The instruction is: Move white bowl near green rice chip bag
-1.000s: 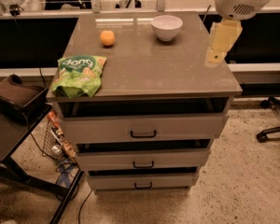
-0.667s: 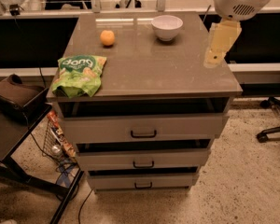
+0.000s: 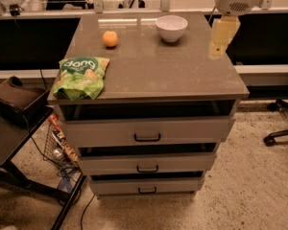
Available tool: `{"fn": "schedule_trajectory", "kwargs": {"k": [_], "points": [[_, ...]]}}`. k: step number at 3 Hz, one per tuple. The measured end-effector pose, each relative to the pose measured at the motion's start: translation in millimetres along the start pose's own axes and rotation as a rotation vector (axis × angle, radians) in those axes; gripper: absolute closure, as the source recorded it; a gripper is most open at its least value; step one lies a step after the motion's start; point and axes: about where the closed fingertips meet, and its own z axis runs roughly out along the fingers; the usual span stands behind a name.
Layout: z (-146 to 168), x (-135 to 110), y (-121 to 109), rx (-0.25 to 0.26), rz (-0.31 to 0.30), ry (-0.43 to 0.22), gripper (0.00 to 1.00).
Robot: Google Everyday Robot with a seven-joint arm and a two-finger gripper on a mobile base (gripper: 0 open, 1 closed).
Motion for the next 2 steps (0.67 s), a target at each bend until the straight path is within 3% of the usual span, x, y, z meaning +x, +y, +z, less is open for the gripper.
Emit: {"fn": "schedule_trajectory", "kwargs": {"k": [2], "points": [[109, 42, -55, -0.062, 0.030, 0.055, 0.00]]}}
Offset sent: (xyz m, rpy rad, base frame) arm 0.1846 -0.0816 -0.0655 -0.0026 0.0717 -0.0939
